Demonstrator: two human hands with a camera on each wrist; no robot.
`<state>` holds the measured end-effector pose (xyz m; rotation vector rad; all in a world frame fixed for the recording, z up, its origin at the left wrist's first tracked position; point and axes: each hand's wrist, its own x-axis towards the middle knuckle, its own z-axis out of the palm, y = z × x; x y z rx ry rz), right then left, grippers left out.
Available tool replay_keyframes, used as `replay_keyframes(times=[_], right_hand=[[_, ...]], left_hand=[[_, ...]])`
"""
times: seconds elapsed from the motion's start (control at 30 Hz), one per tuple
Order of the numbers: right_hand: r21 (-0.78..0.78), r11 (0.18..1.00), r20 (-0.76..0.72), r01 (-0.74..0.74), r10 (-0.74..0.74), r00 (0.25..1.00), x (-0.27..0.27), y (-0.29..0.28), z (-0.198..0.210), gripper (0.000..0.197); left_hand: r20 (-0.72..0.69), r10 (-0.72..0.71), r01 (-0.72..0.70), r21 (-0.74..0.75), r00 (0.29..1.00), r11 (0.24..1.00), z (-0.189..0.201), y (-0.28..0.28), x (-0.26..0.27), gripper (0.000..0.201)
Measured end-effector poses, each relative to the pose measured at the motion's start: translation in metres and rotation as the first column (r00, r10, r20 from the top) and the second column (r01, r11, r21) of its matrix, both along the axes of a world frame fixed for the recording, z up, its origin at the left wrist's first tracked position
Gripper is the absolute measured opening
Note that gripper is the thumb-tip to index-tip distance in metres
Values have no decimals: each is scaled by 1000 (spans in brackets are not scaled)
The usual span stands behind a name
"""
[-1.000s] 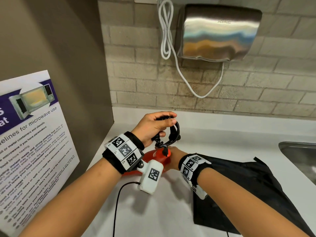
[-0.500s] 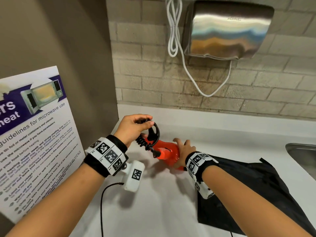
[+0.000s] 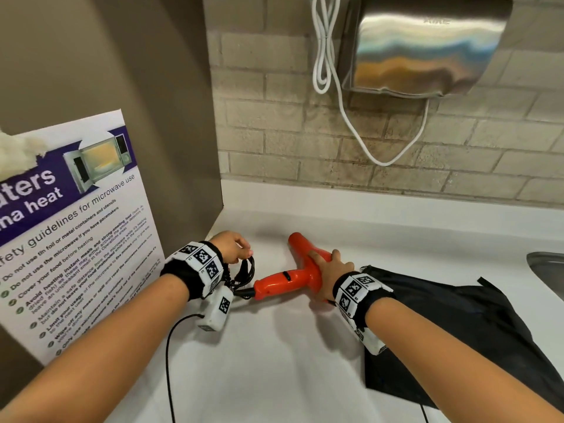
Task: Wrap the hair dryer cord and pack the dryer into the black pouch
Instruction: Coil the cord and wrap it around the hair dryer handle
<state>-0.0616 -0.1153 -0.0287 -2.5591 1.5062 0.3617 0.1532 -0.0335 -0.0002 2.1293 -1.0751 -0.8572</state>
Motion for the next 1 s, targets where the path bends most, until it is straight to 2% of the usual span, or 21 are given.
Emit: replay_keyframes(times=[0.07,0.17,0.23,0.4,0.5,0.57,0.7,0.8,0.9,1.0], right_hand=[[-19,1000,-4,-8,8,1000,1,4,-2,90],[-45,999,-17,-7,7,1000,2,8,-5,79],[-47,999,-21,-27,26,999,1,9,-6,72],[-65,994,-34,-89,87,996,-1,8,-4,68],[-44,992,-22,-121,120,993,-3,11,0,69],[-31,991,-22,-131,131,991,-5,13,3,73],[44,991,-4,-124,124,992,-8,17,12,80],[67,990,49,-121,117,992,-11,18,13,84],[80,990,142,-120,108,984,-14,19,13,88],[79,989,189,-125,108,976,-16,21,12,83]], left_hand=[[49,-34,29,102,998,994,-4,0,0,28],[86,-101,83,192,991,978,-8,0,1,15],[84,-142,117,248,986,962,-9,1,-1,17],[129,-213,168,293,969,941,-13,9,-3,15],[170,-255,188,332,952,924,-14,15,-3,34],[193,-330,226,421,924,879,-9,22,-6,47],[252,-419,213,575,872,790,-4,31,-2,60],[208,-381,196,587,901,785,-8,34,-2,59],[198,-318,167,540,927,825,-17,33,-2,47],[161,-267,152,507,950,848,-22,32,0,32]])
